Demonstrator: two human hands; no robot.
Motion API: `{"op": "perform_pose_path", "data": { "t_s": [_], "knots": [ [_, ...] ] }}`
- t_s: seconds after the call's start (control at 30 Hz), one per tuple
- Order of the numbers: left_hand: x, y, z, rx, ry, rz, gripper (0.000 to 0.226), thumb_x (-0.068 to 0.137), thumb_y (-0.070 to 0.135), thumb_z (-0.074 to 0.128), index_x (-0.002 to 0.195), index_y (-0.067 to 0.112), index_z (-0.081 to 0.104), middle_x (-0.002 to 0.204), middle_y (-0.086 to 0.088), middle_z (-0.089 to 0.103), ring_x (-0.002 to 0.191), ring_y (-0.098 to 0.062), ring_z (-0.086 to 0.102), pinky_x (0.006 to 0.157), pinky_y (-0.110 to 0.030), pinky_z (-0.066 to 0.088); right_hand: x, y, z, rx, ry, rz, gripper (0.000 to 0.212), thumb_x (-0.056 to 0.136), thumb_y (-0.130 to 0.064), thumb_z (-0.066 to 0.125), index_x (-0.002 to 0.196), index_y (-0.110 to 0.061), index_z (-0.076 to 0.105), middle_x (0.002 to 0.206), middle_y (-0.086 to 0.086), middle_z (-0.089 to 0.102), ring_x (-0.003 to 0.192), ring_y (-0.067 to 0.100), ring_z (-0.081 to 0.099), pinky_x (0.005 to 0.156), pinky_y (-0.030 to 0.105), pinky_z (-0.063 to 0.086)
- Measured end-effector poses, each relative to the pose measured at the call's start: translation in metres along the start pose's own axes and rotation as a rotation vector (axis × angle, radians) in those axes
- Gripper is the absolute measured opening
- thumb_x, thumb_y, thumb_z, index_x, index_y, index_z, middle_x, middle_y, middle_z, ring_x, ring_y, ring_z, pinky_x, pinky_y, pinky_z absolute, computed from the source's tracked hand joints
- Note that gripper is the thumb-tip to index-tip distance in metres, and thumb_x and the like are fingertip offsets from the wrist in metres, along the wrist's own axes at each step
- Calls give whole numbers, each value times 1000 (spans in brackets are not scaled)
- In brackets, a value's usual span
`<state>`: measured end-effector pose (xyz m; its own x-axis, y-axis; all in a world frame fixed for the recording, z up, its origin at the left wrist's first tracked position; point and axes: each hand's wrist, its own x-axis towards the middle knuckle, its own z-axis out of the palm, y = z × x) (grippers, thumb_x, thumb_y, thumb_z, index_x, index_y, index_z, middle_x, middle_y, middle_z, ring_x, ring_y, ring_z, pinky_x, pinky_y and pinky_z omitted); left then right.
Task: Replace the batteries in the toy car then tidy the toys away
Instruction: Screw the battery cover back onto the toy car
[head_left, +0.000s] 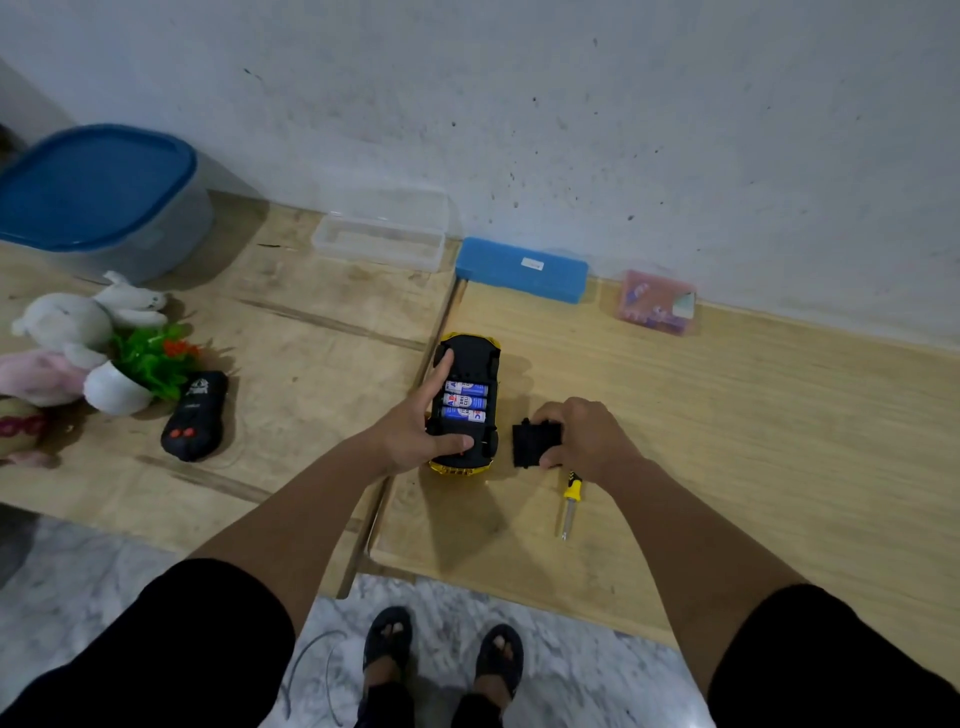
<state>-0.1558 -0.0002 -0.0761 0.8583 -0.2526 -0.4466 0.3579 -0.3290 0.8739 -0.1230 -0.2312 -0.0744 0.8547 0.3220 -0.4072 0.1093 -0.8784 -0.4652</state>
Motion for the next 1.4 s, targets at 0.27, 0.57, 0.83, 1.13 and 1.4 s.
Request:
{"op": "perform_pose_path", "data": {
  "t_s": [0.27,0.57,0.83,1.13,1.4],
  "knots": [
    [2,4,-1,23,-32,-19,104,82,9,71,148,44,-2,142,12,35,123,-13,48,97,-26,45,2,-6,-17,326,124,62,35,78,0,70,110,-13,70,94,4,63,84,10,52,63,9,38],
    [2,27,0,36,-51,2,105,82,9,71,148,44,-4,139,10,39,117,-12,51,94,-27,49,4,-31,-65,496,236,-62,39,81,-6,69,116,-23,66,66,-6,47,63,5,44,64,10,39],
    [-2,52,-1,34,-44,64,106,81,12,73,146,47,-4,137,11,40,117,-16,54,92,-38,52,7,-63,-63,423,257,-135,36,80,-8,70,112,-23,69,99,8,69,89,20,61,88,35,51],
    [-6,52,-11,-8,-30,87,107,79,10,75,145,49,1,141,6,43,114,-13,57,93,-38,52,5,-78,-61,342,241,-174,36,82,-9,68,115,-23,67,113,4,67,100,20,60,93,34,49],
    [-9,54,-13,-28,-44,69,107,78,11,76,143,54,3,138,7,45,114,-16,57,91,-48,52,6,-75,-61,405,229,-170,35,80,-10,70,112,-26,68,107,8,69,100,23,61,92,39,51]
  ]
}}
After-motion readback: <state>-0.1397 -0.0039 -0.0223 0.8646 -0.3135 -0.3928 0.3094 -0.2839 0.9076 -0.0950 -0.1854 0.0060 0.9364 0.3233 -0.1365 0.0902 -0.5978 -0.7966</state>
